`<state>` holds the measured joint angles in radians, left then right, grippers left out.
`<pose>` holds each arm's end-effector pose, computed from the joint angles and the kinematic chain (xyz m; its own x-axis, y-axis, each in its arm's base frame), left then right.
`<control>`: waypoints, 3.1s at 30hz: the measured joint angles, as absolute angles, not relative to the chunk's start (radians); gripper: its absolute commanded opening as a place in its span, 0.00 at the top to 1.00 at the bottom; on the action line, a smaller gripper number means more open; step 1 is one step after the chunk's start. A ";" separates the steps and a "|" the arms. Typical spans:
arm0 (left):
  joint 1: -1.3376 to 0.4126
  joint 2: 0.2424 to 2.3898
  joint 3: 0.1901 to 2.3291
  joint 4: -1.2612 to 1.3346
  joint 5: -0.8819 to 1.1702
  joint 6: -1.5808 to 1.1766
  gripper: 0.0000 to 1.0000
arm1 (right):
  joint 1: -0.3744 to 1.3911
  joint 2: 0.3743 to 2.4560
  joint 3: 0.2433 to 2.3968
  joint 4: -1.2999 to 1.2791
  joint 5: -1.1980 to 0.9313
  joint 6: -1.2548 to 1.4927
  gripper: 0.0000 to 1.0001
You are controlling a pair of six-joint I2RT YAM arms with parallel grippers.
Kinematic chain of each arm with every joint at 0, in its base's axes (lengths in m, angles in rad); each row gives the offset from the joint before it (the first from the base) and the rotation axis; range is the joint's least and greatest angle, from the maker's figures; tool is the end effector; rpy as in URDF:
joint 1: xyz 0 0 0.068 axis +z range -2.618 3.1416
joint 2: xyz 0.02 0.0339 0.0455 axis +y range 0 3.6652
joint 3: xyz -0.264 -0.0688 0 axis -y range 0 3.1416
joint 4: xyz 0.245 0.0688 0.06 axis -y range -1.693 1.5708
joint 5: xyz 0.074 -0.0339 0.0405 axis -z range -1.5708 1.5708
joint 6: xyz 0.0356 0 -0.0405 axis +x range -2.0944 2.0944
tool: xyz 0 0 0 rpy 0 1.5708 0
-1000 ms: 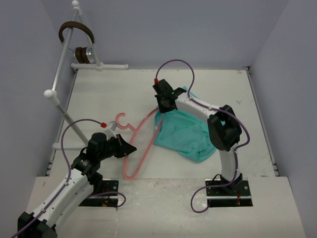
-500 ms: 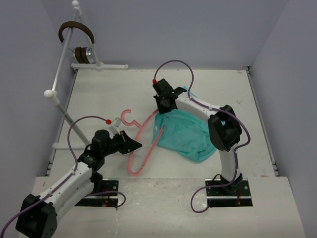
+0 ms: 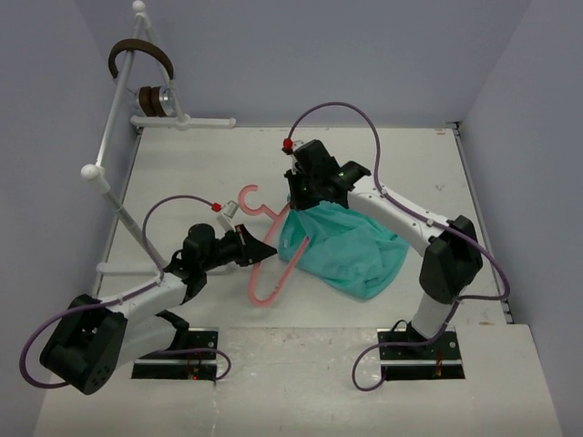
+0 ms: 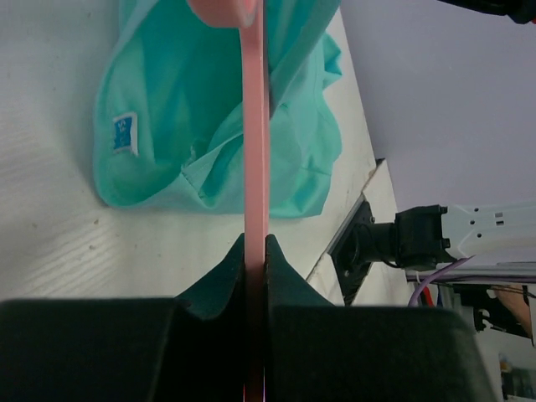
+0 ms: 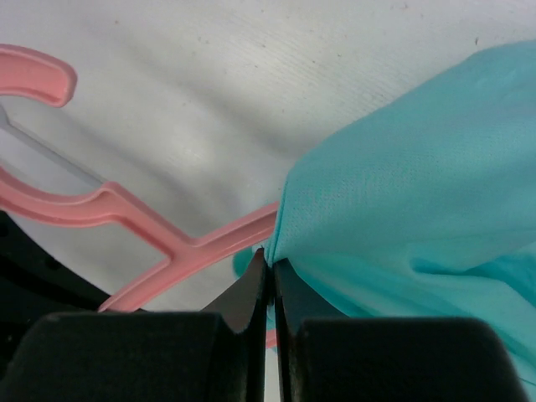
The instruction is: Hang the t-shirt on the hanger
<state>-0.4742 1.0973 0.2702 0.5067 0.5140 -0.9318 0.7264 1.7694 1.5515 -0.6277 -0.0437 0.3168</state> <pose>0.1782 -0.1111 0.1757 -0.8195 -0.3650 -0.4417 0.2598 0.4504 -0.8542 0.2957 0.2648 0.2959 -0.7451 -0.2457 -0.6201 -0.4768 0.8462 0.2377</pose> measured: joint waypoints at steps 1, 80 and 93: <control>-0.478 1.099 0.271 0.526 0.512 -0.930 1.00 | 0.728 1.751 1.547 -0.625 -0.049 0.317 1.00; -0.574 1.099 1.207 -0.108 0.744 -0.059 0.00 | 0.771 1.068 1.499 -0.958 -0.378 -0.561 1.00; -0.577 0.774 0.883 0.178 0.154 -0.640 0.18 | 0.669 1.111 1.479 -0.817 -0.185 -0.422 1.00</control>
